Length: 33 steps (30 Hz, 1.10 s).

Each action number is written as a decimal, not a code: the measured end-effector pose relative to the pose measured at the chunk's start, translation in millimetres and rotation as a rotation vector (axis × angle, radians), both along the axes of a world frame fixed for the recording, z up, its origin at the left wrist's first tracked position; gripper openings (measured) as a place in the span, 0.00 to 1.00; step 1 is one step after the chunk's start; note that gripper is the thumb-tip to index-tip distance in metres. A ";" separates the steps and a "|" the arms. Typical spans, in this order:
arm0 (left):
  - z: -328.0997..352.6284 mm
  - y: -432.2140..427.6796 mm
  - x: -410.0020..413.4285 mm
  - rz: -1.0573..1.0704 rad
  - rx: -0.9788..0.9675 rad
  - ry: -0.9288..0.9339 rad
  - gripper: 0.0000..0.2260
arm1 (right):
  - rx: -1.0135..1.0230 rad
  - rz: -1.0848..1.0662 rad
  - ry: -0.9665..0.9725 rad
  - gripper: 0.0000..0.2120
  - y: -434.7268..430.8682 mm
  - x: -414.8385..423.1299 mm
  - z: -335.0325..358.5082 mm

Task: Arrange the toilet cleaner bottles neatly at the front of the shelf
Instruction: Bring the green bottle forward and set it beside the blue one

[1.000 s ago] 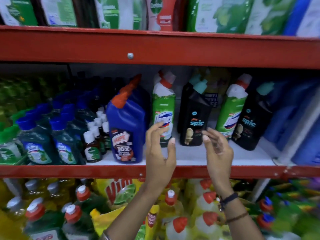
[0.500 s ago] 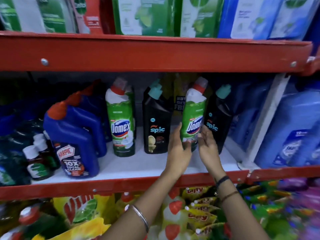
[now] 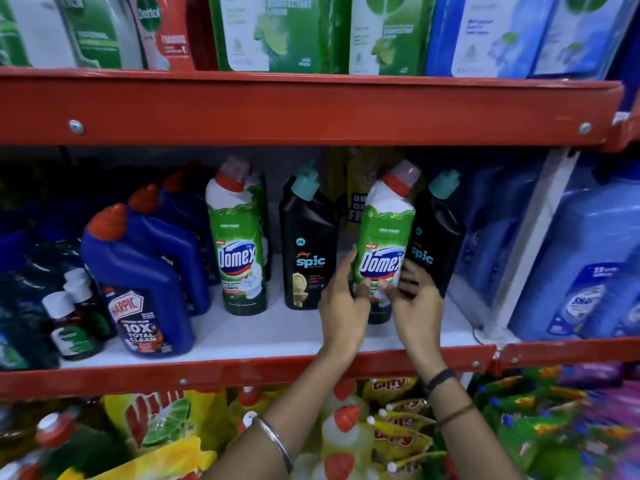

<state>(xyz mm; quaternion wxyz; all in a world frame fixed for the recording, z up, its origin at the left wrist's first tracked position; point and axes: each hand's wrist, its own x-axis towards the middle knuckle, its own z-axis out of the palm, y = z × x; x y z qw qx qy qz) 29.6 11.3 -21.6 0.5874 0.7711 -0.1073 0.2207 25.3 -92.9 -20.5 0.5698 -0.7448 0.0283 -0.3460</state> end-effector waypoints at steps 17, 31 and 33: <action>9.2 125.5 -59.5 0.096 -0.145 -0.112 0.22 | 0.135 0.251 -0.053 0.20 116.8 -50.2 17.0; -9.0 181.6 -55.9 0.153 -0.155 -0.106 0.24 | 0.117 0.292 -0.001 0.19 181.7 -36.4 2.7; -11.4 179.9 -56.5 0.154 -0.148 -0.104 0.25 | 0.107 0.281 0.010 0.20 179.9 -37.3 -0.3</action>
